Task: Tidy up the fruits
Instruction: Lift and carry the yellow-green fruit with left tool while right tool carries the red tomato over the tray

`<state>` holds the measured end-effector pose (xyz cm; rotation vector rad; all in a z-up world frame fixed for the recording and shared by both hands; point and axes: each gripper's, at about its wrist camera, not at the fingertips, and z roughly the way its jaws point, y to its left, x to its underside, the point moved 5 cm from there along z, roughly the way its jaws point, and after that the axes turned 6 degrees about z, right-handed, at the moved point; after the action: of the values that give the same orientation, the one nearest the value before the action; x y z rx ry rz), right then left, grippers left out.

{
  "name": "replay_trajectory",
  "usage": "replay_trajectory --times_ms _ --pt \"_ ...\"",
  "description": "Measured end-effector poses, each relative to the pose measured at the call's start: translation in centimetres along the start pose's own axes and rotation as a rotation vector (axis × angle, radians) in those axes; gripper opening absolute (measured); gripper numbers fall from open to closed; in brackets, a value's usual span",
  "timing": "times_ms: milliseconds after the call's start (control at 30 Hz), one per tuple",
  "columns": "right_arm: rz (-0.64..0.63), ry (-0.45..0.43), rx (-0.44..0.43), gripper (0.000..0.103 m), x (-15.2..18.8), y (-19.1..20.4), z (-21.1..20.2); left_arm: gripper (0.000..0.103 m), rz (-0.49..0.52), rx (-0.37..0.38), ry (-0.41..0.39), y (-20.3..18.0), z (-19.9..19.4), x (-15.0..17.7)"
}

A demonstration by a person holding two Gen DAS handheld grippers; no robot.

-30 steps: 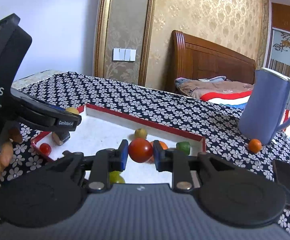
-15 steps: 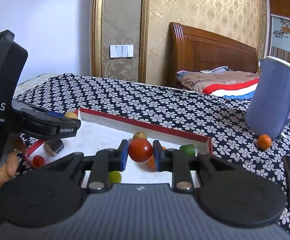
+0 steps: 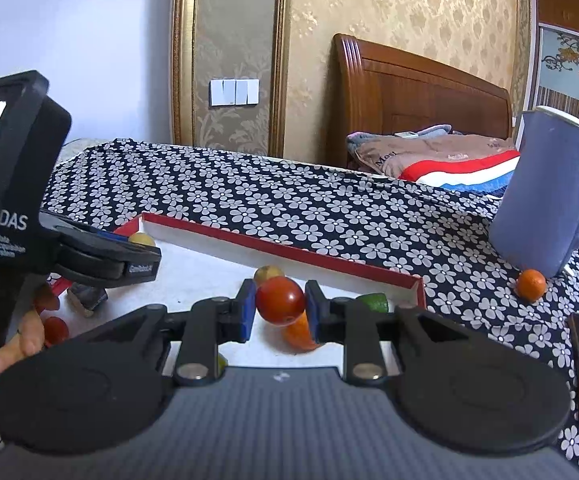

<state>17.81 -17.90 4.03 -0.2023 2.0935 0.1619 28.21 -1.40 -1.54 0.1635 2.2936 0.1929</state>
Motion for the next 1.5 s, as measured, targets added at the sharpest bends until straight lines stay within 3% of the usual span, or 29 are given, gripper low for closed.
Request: replay_trajectory --times_ms 1500 --pt "0.005 0.079 0.030 0.025 -0.4 0.0 5.7 0.024 -0.027 -0.024 0.051 1.4 4.5 -0.9"
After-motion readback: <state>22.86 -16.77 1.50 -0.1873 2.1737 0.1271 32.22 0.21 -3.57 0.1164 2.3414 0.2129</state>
